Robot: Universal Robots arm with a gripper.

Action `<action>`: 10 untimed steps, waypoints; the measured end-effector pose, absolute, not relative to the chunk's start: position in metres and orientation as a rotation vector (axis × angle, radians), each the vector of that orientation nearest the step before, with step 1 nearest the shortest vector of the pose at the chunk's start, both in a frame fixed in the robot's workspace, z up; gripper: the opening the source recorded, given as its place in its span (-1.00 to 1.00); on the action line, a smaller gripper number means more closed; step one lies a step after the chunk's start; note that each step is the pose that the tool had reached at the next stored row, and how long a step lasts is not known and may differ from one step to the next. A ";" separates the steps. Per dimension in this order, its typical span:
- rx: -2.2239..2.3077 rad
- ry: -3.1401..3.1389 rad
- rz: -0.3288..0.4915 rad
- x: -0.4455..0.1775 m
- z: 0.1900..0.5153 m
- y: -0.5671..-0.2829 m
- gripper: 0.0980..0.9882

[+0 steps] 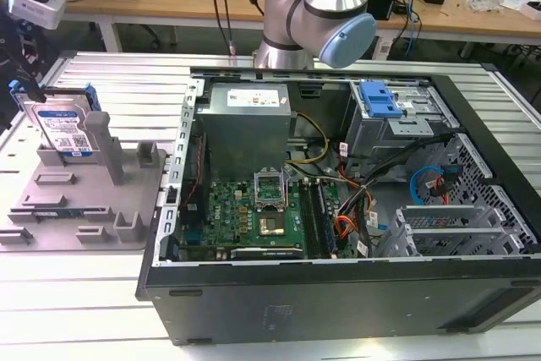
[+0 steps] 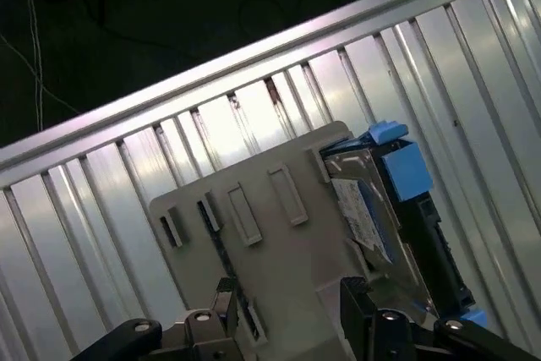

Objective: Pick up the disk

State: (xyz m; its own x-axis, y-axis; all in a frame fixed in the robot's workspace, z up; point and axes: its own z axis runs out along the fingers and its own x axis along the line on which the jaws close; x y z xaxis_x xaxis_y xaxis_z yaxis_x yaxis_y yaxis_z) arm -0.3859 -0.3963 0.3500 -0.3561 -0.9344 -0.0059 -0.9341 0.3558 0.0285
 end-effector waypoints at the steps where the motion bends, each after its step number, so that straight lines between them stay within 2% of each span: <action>1: 1.812 -2.552 -0.041 -0.386 0.350 -0.396 0.13; 10: 2.049 -2.363 -0.031 -0.386 0.349 -0.396 0.13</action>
State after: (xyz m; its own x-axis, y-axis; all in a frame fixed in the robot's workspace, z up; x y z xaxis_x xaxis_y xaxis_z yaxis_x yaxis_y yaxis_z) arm -0.3859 -0.3963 0.3490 -0.1414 -0.9900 -0.0026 -0.9897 0.1413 0.0239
